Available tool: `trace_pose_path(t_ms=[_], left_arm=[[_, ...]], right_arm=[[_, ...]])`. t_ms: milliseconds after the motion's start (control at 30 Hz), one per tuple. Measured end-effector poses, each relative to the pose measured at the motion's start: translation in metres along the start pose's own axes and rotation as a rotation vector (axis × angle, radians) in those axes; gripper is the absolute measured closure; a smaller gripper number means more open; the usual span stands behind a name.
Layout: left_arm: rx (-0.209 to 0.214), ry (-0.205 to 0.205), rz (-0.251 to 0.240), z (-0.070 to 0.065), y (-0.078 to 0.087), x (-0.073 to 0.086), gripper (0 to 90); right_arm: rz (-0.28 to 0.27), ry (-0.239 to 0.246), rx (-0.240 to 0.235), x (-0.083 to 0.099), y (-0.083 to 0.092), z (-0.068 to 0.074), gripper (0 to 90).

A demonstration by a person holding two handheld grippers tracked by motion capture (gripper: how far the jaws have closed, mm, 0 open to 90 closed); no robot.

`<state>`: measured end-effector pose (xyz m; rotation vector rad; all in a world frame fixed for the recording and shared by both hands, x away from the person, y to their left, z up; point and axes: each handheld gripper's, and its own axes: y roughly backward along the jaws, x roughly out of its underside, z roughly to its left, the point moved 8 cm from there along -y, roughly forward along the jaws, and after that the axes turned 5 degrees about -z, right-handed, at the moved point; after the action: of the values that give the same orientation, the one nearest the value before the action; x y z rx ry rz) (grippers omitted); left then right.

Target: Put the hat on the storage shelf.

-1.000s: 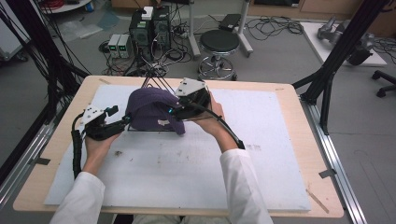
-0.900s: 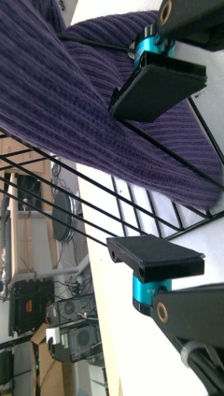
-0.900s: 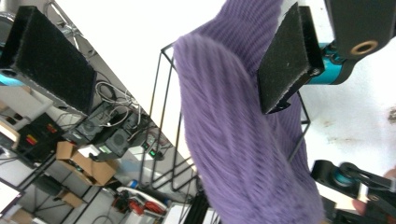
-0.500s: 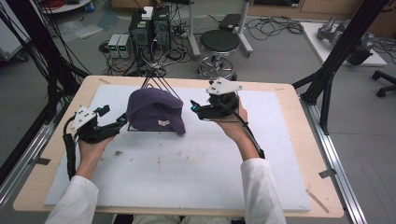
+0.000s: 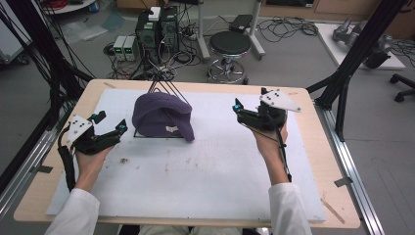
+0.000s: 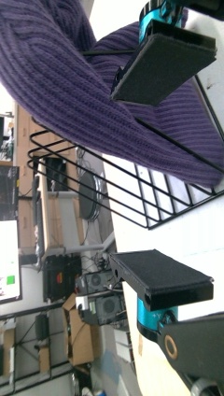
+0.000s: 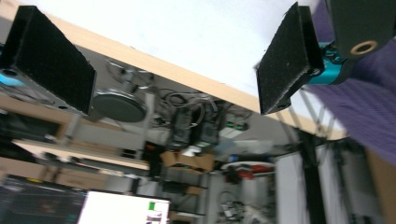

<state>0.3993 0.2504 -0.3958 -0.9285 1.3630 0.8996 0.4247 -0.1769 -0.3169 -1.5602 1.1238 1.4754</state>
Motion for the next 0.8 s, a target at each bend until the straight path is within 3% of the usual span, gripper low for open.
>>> trace_pose_path(t_ms=[200,400,467,567,700,800], left_arm=[[-0.016,0.017,-0.021,-0.001,0.002,-0.002,17.5],[-0.044,0.02,-0.041,0.001,0.006,-0.001,16.8],[-0.06,0.029,-0.043,0.002,0.009,-0.001,16.8],[-0.081,0.038,-0.052,0.004,0.013,0.0,16.7],[-0.093,0.004,-0.06,0.001,0.019,-0.001,16.7],[-0.085,0.004,-0.076,-0.003,0.025,-0.004,16.7]], right_arm=[[-0.027,-0.05,0.1,0.011,0.019,-0.02,11.6],[-0.078,-0.058,0.146,0.022,0.038,-0.03,11.7],[-0.097,-0.058,0.152,0.025,0.045,-0.031,11.7],[-0.063,-0.073,0.136,0.028,0.05,-0.03,11.7],[-0.088,-0.064,0.145,0.022,0.061,-0.029,11.7],[-0.077,-0.065,0.136,0.02,0.07,-0.027,13.0]])
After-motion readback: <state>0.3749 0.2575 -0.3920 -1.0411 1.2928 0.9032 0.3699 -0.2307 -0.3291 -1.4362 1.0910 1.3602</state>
